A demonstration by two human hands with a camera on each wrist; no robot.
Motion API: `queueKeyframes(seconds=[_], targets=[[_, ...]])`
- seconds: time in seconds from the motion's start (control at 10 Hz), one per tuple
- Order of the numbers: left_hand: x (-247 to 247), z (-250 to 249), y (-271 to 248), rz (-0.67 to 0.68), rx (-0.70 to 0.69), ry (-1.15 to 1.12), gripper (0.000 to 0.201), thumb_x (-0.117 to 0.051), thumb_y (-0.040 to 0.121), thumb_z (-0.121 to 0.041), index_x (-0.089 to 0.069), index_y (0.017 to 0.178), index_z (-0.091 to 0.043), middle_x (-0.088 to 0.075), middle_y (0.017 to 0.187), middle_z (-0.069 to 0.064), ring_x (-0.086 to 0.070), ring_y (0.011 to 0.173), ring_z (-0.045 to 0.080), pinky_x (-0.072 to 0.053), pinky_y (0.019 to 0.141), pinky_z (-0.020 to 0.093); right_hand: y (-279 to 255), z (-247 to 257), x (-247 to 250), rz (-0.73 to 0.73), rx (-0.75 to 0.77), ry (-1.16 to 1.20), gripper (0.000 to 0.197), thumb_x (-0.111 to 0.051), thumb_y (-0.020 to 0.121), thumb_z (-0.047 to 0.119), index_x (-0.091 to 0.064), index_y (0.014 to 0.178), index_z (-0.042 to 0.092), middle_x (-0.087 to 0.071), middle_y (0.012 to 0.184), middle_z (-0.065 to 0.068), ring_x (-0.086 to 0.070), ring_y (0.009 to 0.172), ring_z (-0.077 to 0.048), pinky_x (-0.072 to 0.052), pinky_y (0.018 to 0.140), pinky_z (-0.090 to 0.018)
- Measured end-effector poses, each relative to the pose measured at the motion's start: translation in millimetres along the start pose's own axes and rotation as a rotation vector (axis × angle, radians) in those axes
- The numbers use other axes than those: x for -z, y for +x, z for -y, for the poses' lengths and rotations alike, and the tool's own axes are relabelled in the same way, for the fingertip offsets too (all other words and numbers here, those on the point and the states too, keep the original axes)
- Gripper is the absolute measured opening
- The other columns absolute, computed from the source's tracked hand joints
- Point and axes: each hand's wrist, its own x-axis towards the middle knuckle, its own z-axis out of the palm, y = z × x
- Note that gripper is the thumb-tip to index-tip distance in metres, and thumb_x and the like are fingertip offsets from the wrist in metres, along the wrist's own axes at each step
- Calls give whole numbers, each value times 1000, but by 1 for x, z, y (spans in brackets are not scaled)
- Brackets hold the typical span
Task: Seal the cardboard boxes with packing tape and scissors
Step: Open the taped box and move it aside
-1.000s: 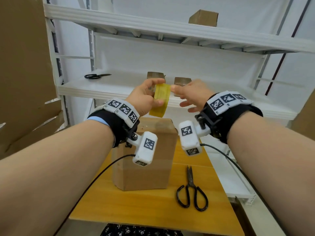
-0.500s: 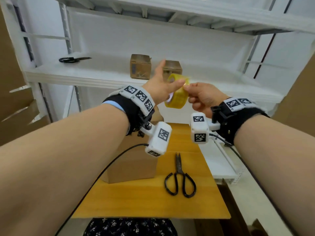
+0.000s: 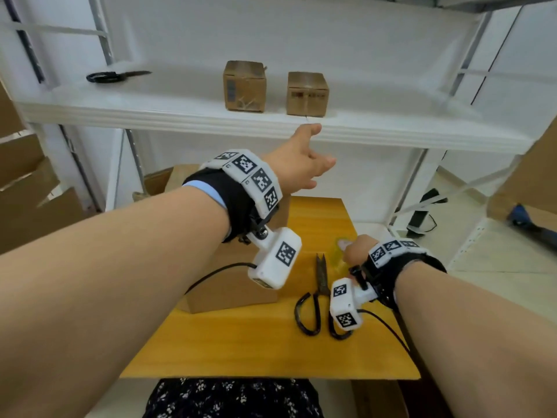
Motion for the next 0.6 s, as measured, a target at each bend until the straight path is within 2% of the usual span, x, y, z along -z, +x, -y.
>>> queueKeyframes(seconds=[0.1, 0.2, 0.3, 0.4, 0.5, 0.6], targets=[[6, 1, -2, -11, -11, 8, 68, -58, 96, -19, -18, 151, -23, -60, 122, 17, -61, 107, 15, -55, 85, 25, -7, 1, -8, 55, -47, 391, 43, -59, 94, 12, -52, 136, 2, -55, 135, -17, -61, 107, -27, -51, 68, -28], [13, 3, -5, -21, -26, 25, 69, -58, 97, -18, -17, 152, -21, -63, 117, 12, -61, 105, 11, -55, 82, 21, -4, 8, -9, 134, -34, 331, 43, -62, 92, 17, -57, 134, 8, -59, 135, -10, -59, 83, -12, -50, 57, -19], [22, 2, -12, -52, -44, 52, 66, -56, 98, -16, -18, 152, -21, -67, 112, 7, -62, 105, 9, -55, 87, 24, -7, 21, 5, 4, 80, 212, 39, -51, 99, 32, -60, 132, 13, -63, 130, -3, -63, 110, -21, -54, 92, -31], [48, 1, -22, -152, -69, 65, 58, -50, 99, -9, -24, 150, -20, -68, 109, 5, -62, 108, 12, -54, 92, 31, -19, 44, 42, -223, 110, 532, 31, -53, 96, 19, -66, 123, 11, -68, 107, -4, -66, 96, -22, -57, 88, -37], [96, 10, -35, -323, -65, 70, 63, -52, 93, 2, -30, 147, -20, -65, 114, 4, -62, 109, 18, -53, 94, 38, -51, 75, 82, -614, 257, 580, 36, -49, 92, 8, -68, 122, 15, -69, 119, -4, -64, 109, -26, -48, 89, -27], [142, 26, -55, -418, 35, 88, 75, -58, 86, 6, -28, 149, -21, -49, 140, 6, -49, 121, 17, -44, 92, 32, -83, 124, 96, -600, 539, 457, 43, -44, 97, 14, -55, 139, 20, -58, 139, -1, -54, 126, -23, -39, 99, -26]])
